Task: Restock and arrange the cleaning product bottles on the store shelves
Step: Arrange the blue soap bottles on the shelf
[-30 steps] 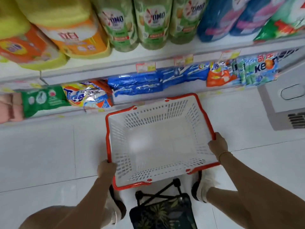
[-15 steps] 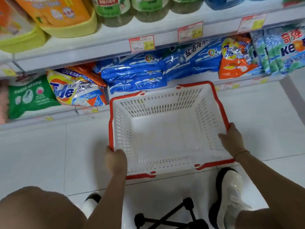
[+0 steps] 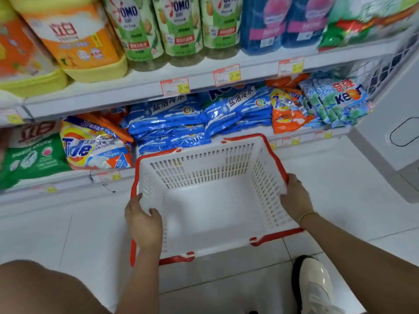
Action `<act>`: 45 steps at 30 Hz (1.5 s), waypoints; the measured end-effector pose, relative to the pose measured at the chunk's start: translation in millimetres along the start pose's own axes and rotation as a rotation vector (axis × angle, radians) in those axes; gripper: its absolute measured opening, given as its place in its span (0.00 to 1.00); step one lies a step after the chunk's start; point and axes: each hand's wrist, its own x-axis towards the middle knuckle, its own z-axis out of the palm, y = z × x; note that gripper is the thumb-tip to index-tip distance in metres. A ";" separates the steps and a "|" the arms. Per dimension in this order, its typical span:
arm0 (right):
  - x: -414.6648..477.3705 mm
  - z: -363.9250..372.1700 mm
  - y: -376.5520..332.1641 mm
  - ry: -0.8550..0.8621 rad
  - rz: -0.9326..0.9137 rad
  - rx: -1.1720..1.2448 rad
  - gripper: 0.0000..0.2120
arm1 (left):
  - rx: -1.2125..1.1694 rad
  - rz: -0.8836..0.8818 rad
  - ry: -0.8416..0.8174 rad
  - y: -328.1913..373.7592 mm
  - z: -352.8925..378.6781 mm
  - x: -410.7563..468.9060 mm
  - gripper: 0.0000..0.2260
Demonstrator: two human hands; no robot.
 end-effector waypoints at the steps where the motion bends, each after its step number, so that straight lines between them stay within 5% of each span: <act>1: 2.6 -5.0 -1.5 -0.042 0.005 -0.020 0.20 | -0.060 0.051 -0.026 14.2 0.7 2.1 0.20; 5: 21.8 -52.0 -28.5 -0.067 -0.038 0.006 0.20 | -0.280 0.302 -0.153 117.1 1.5 11.5 0.10; 7: 35.8 -94.0 -57.6 0.019 -0.139 0.012 0.08 | -0.387 0.420 -0.192 178.3 -3.6 15.2 0.06; 9: 45.9 -144.3 -92.5 0.135 -0.237 0.054 0.12 | -0.448 0.530 -0.209 234.6 -10.6 19.0 0.02; 16: 85.6 -267.5 -175.3 0.460 -0.433 0.341 0.06 | -0.417 0.783 -0.238 357.1 -7.1 54.5 0.11; 18: 110.4 -285.3 -182.1 0.489 -0.436 0.373 0.14 | -0.340 0.832 -0.262 380.0 8.2 72.6 0.03; 20: 140.3 -300.7 -185.0 0.478 -0.431 0.356 0.27 | -0.189 0.912 -0.282 401.9 28.4 90.5 0.12; 23: 186.3 -322.3 -191.6 0.441 -0.435 0.334 0.42 | 0.003 1.045 -0.298 425.4 57.7 110.5 0.26; 27: 238.9 -347.2 -201.4 0.462 -0.451 0.304 0.48 | 0.132 1.172 -0.229 434.9 86.6 129.7 0.37; 32: 264.4 -369.0 -205.3 0.248 -0.546 0.291 0.48 | 0.123 1.211 -0.156 431.0 99.6 145.1 0.40; 37: 248.4 -391.3 -203.1 0.089 -0.451 0.014 0.58 | 0.073 1.189 -0.155 429.7 107.8 142.5 0.40; 41: 212.5 -381.7 -189.7 0.159 -0.565 0.021 0.45 | -0.002 1.148 -0.154 430.2 110.1 132.5 0.39; 45: 185.3 -348.6 -167.6 0.368 -0.688 -0.065 0.44 | -0.147 1.079 -0.278 435.2 111.9 106.1 0.41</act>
